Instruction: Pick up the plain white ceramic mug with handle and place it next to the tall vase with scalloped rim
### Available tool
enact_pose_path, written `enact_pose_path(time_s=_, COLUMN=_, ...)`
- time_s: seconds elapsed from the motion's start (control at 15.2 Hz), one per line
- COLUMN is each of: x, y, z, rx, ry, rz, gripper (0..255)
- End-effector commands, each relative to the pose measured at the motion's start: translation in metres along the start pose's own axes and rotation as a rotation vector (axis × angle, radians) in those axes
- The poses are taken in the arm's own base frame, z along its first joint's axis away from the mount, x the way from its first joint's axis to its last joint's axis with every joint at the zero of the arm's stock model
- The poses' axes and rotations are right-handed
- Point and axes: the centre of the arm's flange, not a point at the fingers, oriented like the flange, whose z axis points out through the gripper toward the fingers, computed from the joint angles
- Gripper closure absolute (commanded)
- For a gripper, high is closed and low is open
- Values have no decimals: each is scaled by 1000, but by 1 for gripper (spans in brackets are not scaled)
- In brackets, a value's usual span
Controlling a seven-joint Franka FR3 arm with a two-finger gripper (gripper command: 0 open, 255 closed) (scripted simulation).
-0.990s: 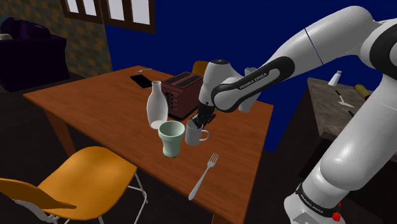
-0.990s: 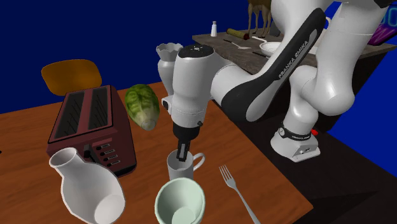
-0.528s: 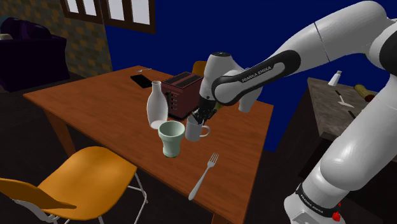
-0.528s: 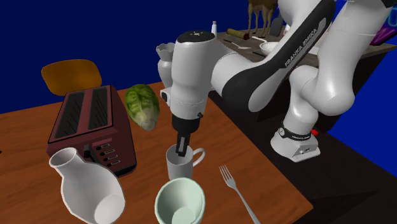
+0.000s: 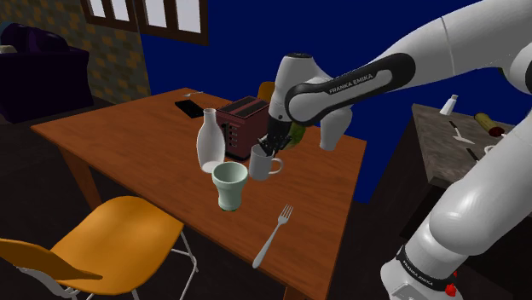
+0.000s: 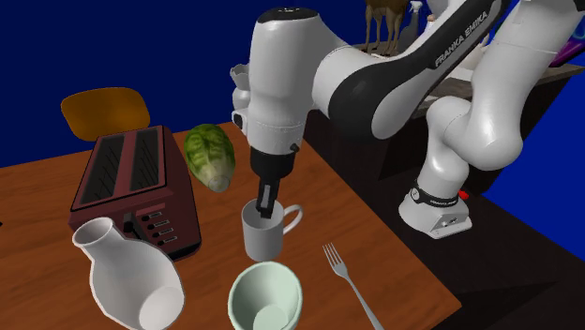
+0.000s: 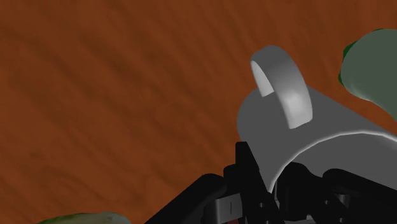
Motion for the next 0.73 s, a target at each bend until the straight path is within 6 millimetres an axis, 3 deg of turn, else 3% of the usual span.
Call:
enact_pose_path(time_s=0.0, x=1, y=0, z=-11, rx=0, ry=0, rz=0, gripper=255)
enact_pose_path(time_s=0.66, x=8, y=-2, z=-63, rx=0, ry=0, rz=0, gripper=255)
